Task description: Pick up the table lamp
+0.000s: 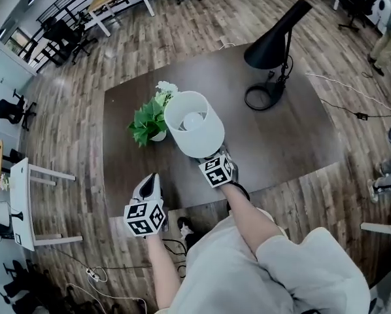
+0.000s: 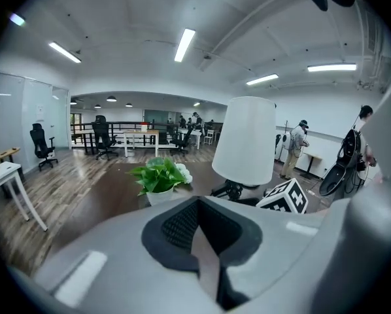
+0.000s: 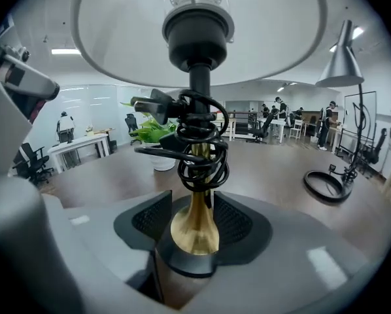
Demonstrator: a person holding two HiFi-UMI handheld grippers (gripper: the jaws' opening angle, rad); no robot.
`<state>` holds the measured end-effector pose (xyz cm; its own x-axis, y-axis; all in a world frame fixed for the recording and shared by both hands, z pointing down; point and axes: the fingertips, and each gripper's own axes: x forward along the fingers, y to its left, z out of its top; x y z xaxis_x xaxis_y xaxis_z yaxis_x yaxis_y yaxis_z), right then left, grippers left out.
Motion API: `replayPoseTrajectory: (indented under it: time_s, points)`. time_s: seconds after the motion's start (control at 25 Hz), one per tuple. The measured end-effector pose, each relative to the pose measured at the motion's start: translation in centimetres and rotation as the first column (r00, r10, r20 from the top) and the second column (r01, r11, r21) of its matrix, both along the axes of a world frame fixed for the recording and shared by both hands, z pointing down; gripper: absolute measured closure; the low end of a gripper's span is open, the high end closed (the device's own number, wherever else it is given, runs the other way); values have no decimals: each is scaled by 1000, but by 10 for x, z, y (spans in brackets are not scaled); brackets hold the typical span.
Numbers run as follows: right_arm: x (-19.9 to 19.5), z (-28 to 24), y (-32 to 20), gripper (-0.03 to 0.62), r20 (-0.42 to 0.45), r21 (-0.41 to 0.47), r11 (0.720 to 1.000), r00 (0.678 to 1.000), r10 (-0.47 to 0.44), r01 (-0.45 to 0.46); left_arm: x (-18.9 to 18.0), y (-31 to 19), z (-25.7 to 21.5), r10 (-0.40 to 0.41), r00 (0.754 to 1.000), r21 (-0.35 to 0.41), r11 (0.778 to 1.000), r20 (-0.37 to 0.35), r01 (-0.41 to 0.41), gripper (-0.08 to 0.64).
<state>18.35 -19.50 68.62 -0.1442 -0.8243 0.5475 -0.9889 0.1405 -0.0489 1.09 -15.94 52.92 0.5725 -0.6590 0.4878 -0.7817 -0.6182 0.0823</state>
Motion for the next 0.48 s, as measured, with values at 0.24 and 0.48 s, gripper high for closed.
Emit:
replayPoseTrajectory:
  time_s: [0.24,0.48]
  points:
    - [0,-3,-15,385,15,26,999,1000,24,-24,9,2,-11,5,1000,2,1000,31,-5,560]
    - [7,0,-28,390,9,40,999,1000,10,-10,36,15,2,50,997,-19,999,53,-49,560]
